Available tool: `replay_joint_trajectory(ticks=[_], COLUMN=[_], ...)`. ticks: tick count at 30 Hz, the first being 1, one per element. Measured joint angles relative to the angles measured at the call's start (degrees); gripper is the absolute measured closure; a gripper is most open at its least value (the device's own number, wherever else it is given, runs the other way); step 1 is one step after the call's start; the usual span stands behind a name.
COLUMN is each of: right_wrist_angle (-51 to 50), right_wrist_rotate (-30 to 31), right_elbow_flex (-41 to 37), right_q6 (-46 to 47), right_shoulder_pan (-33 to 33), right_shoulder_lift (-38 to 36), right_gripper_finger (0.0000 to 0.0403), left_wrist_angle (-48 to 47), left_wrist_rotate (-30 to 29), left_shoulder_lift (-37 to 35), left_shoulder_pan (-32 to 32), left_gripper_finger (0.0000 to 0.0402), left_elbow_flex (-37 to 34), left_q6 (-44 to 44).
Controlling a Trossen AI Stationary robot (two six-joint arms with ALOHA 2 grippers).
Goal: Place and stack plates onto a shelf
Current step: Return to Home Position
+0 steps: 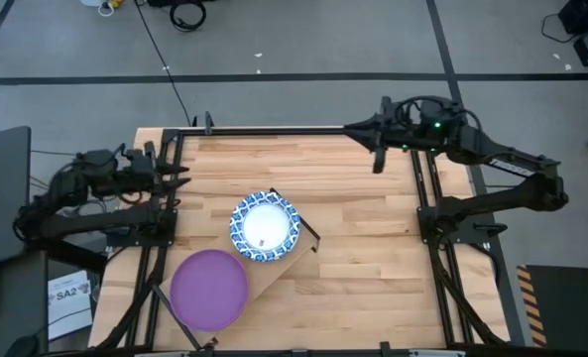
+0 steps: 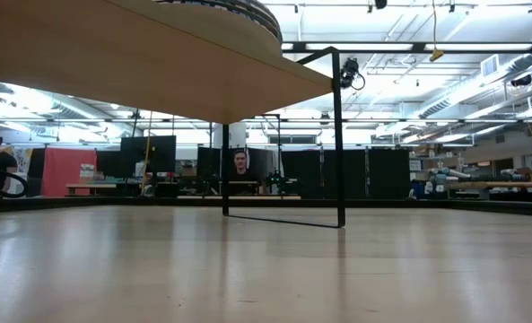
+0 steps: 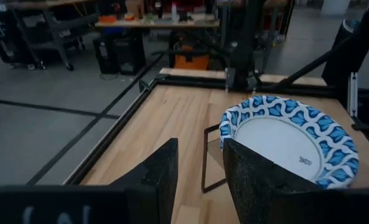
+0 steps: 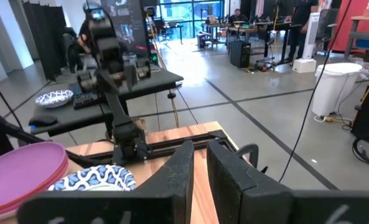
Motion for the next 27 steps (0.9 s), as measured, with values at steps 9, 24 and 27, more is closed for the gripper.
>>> replay_joint_trajectory(ticks=[9, 24, 27], right_wrist_angle=[-7.9, -14.4, -11.5], right_wrist_rotate=[0.0, 0.6, 0.6], right_elbow_flex=[0.0, -7.5, -12.2], right_q6=[-0.6, -1.6, -1.0], right_shoulder_pan=[0.0, 0.0, 0.0], right_shoulder_lift=[-5.5, -16.5, -19.8], right_gripper_finger=[0.0351, 0.0351, 0.0351], left_wrist_angle=[12.2, 19.7, 23.8], left_wrist_rotate=[0.0, 0.7, 2.0], left_shoulder_lift=[-14.0, -19.4, -19.3], left_shoulder_pan=[0.0, -0.1, -0.1], left_gripper_finger=[0.0269, 0.0269, 0.0269], left_elbow_flex=[-18.8, -28.4, -31.6], left_q6=[-2.4, -3.8, -4.5])
